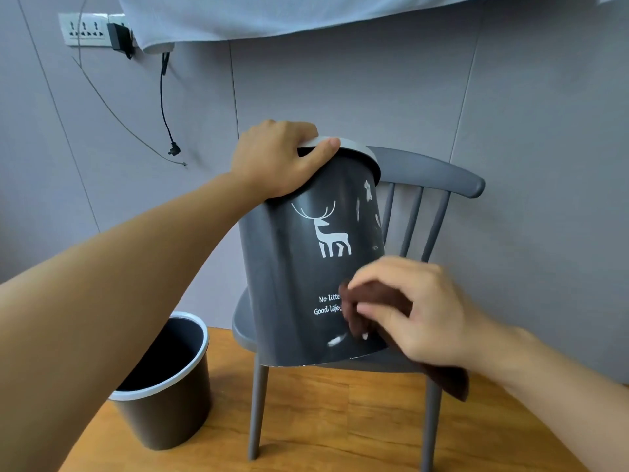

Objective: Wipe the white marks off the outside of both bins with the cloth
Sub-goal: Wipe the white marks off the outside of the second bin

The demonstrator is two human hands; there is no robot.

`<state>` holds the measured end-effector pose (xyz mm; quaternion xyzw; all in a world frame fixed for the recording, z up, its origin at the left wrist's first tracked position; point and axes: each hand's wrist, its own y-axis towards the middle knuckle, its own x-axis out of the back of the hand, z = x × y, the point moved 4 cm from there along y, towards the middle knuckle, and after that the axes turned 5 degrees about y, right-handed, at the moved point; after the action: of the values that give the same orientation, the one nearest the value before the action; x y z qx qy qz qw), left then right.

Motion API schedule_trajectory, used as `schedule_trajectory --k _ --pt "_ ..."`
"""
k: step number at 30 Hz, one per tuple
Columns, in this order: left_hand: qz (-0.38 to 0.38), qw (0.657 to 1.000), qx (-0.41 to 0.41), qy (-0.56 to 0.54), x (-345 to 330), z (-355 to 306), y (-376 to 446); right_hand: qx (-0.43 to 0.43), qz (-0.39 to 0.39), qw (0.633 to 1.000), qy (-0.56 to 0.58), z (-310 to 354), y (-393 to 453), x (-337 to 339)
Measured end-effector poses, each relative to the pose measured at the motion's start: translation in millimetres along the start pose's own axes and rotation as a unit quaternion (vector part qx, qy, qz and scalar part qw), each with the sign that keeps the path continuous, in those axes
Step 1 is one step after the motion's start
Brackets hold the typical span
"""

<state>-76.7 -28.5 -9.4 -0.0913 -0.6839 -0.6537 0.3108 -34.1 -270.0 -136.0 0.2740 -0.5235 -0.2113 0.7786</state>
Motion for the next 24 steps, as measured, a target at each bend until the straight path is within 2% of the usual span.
schedule_trajectory --k 4,8,11,14,16,18,21,24 --pt "0.004 1.0 -0.013 0.009 0.1 -7.7 3.5 -0.005 -0.062 0.998 -0.021 4.7 43.4 19.2" --pt "0.012 1.0 -0.02 0.012 -3.6 -10.2 5.9 -0.008 -0.029 0.994 -0.105 12.3 64.4 6.9" --pt "0.003 1.0 -0.014 0.016 -2.4 -6.4 5.0 0.022 0.038 0.991 -0.123 24.4 47.3 -3.2" --pt "0.002 1.0 -0.022 0.021 -1.2 -6.9 4.0 0.046 0.155 0.977 -0.138 39.6 18.4 -21.3" --pt "0.003 0.999 -0.028 0.022 -0.2 -9.4 3.5 0.04 0.203 0.969 -0.133 45.0 8.2 -26.8" --pt "0.003 0.999 -0.028 0.026 1.0 -11.5 3.4 0.031 0.162 0.981 -0.105 44.4 13.8 -18.8" --pt "0.006 0.999 -0.025 0.029 1.1 -13.8 3.9 0.006 0.014 0.998 -0.068 33.3 34.4 0.5" --pt "0.007 0.999 -0.027 0.027 -0.3 -13.8 5.4 -0.004 -0.022 0.994 -0.104 25.3 38.4 -5.7"
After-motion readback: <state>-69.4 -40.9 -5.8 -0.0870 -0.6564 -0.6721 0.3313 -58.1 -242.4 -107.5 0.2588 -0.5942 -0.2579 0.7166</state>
